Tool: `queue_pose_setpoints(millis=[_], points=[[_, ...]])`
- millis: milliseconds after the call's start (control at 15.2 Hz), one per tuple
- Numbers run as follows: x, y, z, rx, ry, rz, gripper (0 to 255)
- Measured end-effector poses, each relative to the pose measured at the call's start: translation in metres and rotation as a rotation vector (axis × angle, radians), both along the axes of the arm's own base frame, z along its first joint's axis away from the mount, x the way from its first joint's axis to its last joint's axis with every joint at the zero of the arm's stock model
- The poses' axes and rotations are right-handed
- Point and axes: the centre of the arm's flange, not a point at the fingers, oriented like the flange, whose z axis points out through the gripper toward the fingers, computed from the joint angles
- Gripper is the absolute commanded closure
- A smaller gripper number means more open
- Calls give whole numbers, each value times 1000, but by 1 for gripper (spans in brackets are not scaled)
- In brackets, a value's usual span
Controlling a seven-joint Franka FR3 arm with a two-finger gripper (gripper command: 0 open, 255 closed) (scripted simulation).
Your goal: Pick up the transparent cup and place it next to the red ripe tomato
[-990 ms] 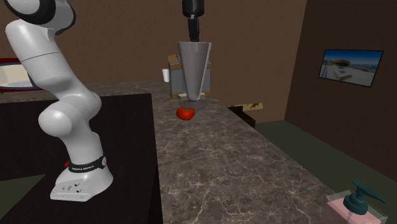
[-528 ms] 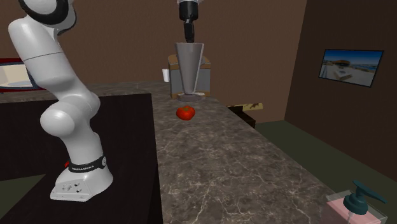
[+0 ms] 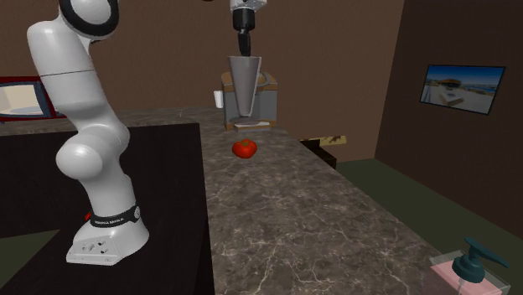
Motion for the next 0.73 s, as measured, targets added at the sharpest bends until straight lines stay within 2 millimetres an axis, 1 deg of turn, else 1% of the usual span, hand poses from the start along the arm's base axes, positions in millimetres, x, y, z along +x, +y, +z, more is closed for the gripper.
queue_pose_setpoints(millis=[396, 462, 528, 726], points=[[-12, 83, 3, 0, 0, 1, 255], [-13, 92, -1, 0, 0, 1, 255], [-13, 96, -5, 0, 0, 0, 255], [-14, 99, -20, 0, 0, -2, 255]])
